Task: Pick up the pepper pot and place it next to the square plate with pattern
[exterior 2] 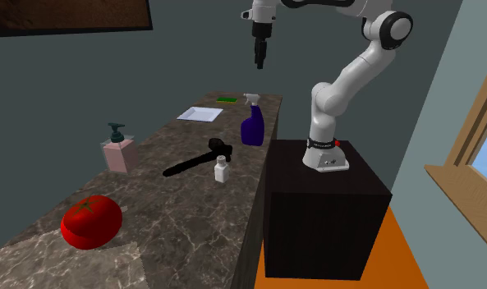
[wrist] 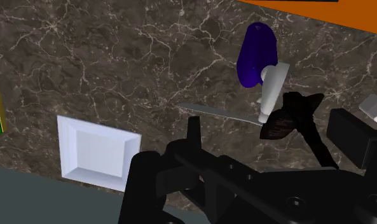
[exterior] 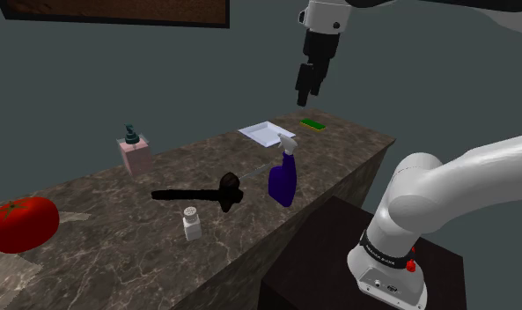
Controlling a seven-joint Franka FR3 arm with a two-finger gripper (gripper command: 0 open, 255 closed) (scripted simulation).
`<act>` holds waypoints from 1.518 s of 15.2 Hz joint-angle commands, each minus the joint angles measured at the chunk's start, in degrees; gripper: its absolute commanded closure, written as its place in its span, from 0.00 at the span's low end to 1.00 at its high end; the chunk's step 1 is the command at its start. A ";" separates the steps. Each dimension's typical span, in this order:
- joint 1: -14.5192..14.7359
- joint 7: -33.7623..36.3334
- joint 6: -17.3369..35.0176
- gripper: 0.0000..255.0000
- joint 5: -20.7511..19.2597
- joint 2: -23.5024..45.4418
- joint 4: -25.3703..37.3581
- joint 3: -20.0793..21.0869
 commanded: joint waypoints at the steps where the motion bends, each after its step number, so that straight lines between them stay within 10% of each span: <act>1: 0.00 0.00 0.00 0.00 0.00 0.00 0.00 0.00; 23: 2.72 28.45 27.92 0.00 6.58 26.02 -2.26 23.96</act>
